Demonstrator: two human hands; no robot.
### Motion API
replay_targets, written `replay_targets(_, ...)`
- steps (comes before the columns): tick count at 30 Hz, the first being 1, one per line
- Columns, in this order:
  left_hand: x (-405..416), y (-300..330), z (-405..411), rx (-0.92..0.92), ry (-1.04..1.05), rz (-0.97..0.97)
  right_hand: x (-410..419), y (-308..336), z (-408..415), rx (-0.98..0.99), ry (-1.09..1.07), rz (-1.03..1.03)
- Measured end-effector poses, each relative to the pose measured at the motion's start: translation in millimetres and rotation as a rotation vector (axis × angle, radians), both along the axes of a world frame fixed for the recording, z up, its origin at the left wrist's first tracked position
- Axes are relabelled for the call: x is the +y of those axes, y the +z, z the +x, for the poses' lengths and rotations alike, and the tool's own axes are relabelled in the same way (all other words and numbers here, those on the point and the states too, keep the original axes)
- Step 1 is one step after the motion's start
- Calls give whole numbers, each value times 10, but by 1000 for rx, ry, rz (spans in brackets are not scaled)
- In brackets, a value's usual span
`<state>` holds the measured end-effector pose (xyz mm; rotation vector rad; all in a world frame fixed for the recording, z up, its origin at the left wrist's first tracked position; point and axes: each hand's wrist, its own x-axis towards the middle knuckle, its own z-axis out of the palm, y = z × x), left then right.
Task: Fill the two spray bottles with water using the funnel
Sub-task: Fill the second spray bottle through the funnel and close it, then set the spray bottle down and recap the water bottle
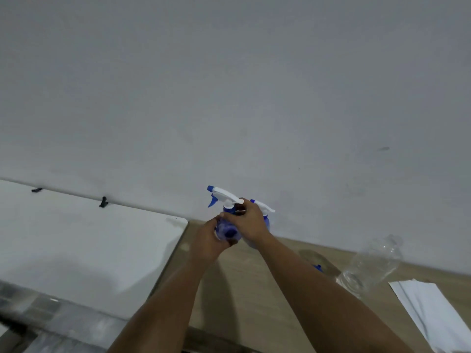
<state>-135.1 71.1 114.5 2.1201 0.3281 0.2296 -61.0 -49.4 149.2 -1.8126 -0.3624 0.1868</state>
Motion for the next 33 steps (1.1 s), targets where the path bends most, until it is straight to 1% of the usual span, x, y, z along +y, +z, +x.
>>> replay_targets(6, 300, -260, 404, 42, -35, 125, 263, -298, 373, 54, -72, -102)
replay_targets(9, 410, -483, 583, 67, -86, 80, 369, -455, 520, 71, -103, -158)
replay_targets(10, 453, -589, 666, 78, -90, 99, 408, -543, 577, 86, -98, -179)
replay_targets(13, 539, -786, 817, 211, -53, 277, 503, -849, 729, 96, -98, -194)
replay_targets(15, 606, -969, 925, 262, -73, 333, 567, -1085, 829, 98, -98, -226)
replay_targets(18, 708, -1326, 1099, 274, -115, 347, 656, -1361, 915, 111, -80, -276)
replay_targets(20, 748, -1485, 1155, 238, -126, 373, 692, -1467, 936, 93, -73, -305)
replay_targets(23, 765, -1553, 1179, 229, -86, 410, 709, -1505, 948, 75, -71, -332)
replay_targets(26, 721, -1550, 1195, 252, -103, 428, 666, -1497, 906, 75, -46, -365)
replay_targets(27, 705, -1534, 1183, 273, -80, 426, 638, -1472, 869, 88, -40, -376)
replay_targets(30, 665, -1517, 1090, 327, 7, 348, 509, -1358, 743, 137, -48, -423)
replay_targets(33, 518, -1339, 833, 310, -19, 318, 317, -1211, 569, 170, -67, -416)
